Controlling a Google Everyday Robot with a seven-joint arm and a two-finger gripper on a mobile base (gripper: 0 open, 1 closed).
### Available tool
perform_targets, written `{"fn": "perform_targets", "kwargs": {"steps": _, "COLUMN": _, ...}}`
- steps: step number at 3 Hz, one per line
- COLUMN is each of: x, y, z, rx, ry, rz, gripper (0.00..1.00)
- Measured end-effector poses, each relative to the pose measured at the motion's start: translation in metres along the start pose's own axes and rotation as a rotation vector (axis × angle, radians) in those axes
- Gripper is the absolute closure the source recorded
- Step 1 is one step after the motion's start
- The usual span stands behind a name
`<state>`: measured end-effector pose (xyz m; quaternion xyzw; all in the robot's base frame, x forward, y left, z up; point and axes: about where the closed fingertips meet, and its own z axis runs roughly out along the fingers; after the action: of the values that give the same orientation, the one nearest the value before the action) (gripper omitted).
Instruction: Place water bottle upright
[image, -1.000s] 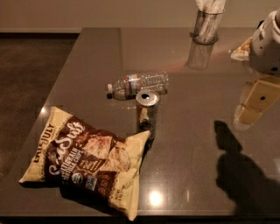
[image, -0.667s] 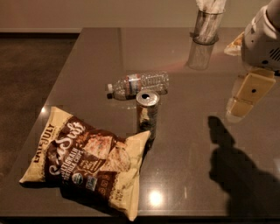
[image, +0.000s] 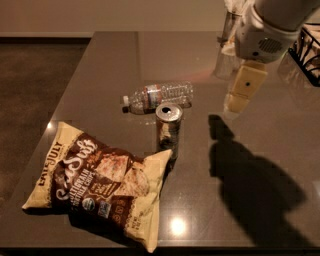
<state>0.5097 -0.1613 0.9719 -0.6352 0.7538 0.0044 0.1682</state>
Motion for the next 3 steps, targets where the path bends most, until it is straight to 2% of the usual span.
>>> {"fn": "perform_targets", "kwargs": {"steps": 1, "x": -0.033, "y": -0.022, "z": 0.036, "rx": -0.063, "ry": -0.006, "rz": -0.048, "gripper": 0.0}}
{"fn": "perform_targets", "kwargs": {"steps": 3, "x": -0.086, "y": -0.071, "z": 0.097, "rx": -0.134, "ry": -0.01, "rz": -0.124, "gripper": 0.0}}
